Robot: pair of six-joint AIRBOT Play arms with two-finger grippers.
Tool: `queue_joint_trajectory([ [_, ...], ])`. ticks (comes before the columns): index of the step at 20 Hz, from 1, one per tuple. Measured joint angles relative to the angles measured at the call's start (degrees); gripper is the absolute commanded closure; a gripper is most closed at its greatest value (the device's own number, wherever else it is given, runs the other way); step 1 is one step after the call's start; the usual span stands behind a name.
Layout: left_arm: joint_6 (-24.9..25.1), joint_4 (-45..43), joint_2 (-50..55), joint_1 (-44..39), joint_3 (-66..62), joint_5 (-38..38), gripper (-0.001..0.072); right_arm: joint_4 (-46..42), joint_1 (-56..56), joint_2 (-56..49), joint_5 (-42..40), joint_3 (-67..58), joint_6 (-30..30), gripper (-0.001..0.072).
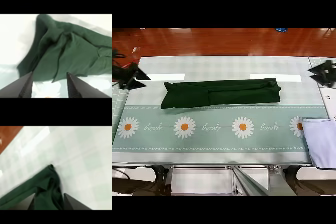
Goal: Fold the shirts.
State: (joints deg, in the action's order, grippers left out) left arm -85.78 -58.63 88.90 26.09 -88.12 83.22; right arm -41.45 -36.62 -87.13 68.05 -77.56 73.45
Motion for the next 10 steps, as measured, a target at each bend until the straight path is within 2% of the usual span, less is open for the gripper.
queue_joint_trajectory([
  [3,-0.2,-2.3,-14.1,-1.3,11.1,-8.9,0.0200,-5.6,-2.6,3.4,-1.0,4.9,2.0,0.0298],
  [6,-0.4,-3.5,-26.5,-7.1,24.8,-17.2,0.0200,-6.8,-2.0,4.0,-4.4,10.8,2.9,0.0295],
  [10,-0.4,-4.1,-34.1,-16.5,38.1,-22.9,0.0199,-4.6,2.6,-0.3,-6.1,13.9,2.0,0.0294],
])
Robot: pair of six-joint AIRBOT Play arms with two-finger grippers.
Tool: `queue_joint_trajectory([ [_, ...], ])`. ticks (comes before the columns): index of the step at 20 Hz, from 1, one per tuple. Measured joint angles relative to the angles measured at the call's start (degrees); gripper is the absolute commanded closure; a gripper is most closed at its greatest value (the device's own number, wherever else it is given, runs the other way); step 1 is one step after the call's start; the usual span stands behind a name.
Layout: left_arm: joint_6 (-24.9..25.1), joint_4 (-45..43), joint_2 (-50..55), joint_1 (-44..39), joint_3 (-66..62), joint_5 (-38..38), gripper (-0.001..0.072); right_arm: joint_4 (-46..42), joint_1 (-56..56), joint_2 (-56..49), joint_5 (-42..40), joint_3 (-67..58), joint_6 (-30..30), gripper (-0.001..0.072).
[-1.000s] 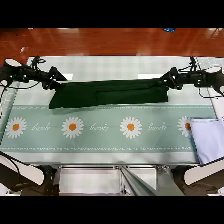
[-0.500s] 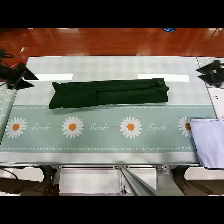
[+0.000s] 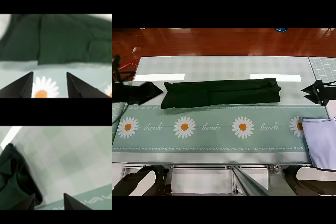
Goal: Fold the shirts.
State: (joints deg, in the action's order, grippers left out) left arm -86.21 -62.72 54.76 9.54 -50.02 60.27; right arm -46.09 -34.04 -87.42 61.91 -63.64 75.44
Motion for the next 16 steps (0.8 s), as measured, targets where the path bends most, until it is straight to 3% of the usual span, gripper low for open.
queue_joint_trajectory([
  [5,-0.3,-0.2,0.2,-5.8,5.4,-3.5,0.0199,6.6,6.0,-7.4,-0.8,-1.6,-2.1,0.0294],
  [13,-0.6,-0.3,1.8,-7.2,6.6,-4.7,0.0199,12.5,15.0,-16.7,-0.9,-7.7,-2.4,0.0297],
  [14,-0.6,-0.3,1.9,-7.2,6.7,-4.7,0.0199,13.1,16.3,-17.5,-0.9,-8.4,-2.4,0.0329],
  [15,-0.6,-0.3,1.9,-7.3,6.7,-4.7,0.0199,13.2,17.7,-18.2,-1.1,-9.0,-2.4,0.0466],
  [16,-0.6,-0.3,1.9,-7.3,6.7,-4.8,0.0199,12.9,18.8,-18.7,-1.6,-9.5,-2.4,0.0660],
])
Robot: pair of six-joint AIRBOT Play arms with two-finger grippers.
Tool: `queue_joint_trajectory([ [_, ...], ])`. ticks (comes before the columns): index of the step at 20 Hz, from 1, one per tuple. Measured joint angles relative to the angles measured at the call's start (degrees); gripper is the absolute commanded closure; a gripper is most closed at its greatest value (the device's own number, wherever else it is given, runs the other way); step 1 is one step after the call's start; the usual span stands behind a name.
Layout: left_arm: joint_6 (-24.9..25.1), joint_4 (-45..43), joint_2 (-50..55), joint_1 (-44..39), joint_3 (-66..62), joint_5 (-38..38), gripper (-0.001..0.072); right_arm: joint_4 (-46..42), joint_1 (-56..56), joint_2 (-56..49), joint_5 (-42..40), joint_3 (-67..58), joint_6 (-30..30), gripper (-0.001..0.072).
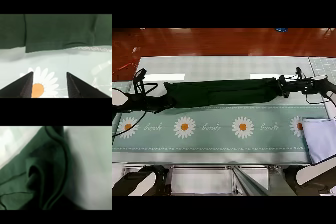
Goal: Fold the shirts.
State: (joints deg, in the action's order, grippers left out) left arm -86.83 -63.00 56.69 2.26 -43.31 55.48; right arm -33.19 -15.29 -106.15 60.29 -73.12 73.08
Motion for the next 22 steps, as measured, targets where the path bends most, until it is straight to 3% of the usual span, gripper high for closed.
queue_joint_trajectory([
  [1,0.0,0.0,0.0,0.0,0.0,0.0,0.0199,-0.5,1.0,-0.4,-0.1,-0.5,0.0,0.0690],
  [5,0.0,0.0,0.1,0.0,0.0,0.0,0.0216,-0.9,2.8,1.3,2.1,-2.3,-1.4,0.0691],
  [6,0.0,0.2,0.1,0.0,0.0,0.0,0.0368,-1.4,2.8,2.6,2.9,-2.4,-1.6,0.0691],
  [7,0.0,0.6,0.1,0.0,0.0,0.0,0.0615,-2.5,2.5,4.5,4.0,-2.5,-1.6,0.0691],
  [8,0.1,1.1,0.1,0.0,0.0,0.0,0.0684,-3.6,2.1,6.8,5.3,-2.4,-1.6,0.0691],
  [14,5.4,10.1,1.2,-4.8,-0.9,-1.3,0.0684,-13.7,-1.6,27.7,10.2,7.1,-1.4,0.0691],
  [18,6.5,14.8,7.8,-15.4,-4.9,-6.5,0.0685,-15.6,-3.0,45.3,12.4,17.6,-1.0,0.0691],
  [22,6.7,16.8,21.3,-27.9,-16.2,-8.1,0.0685,-16.1,-3.3,61.1,15.1,25.2,2.0,0.0691],
])
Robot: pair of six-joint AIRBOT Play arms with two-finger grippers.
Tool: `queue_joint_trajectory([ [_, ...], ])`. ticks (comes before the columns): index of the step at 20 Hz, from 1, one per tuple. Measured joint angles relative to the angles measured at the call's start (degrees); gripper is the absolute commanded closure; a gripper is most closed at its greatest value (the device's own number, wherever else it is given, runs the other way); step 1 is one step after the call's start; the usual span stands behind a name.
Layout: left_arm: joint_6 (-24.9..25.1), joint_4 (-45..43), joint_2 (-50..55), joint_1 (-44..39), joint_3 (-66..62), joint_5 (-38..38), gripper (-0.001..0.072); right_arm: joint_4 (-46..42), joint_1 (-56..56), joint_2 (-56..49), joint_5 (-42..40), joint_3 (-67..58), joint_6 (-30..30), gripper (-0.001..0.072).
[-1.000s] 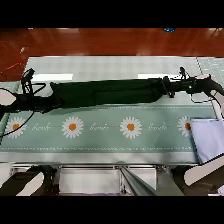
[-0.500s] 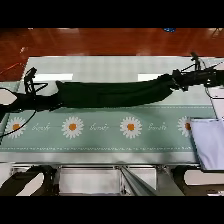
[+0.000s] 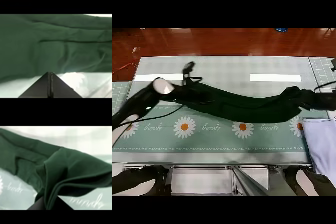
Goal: Fold the shirts.
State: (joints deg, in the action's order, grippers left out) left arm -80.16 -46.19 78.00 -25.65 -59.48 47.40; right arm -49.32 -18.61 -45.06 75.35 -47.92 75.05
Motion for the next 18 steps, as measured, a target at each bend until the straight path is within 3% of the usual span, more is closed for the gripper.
queue_joint_trajectory([
  [5,-2.8,0.6,20.4,-12.9,-21.1,6.0,0.0685,0.2,-0.1,12.6,2.7,2.8,4.2,0.0691],
  [11,-6.2,2.7,35.2,-24.7,-35.5,13.6,0.0684,3.7,-0.1,17.1,2.7,3.5,6.0,0.0691],
  [14,-6.7,3.4,36.7,-25.0,-37.5,15.5,0.0684,4.8,-0.1,17.5,2.1,3.5,6.1,0.0691],
  [18,-6.2,2.7,32.3,-17.3,-38.1,18.2,0.0684,7.0,1.3,16.3,1.0,3.5,6.3,0.0691],
])
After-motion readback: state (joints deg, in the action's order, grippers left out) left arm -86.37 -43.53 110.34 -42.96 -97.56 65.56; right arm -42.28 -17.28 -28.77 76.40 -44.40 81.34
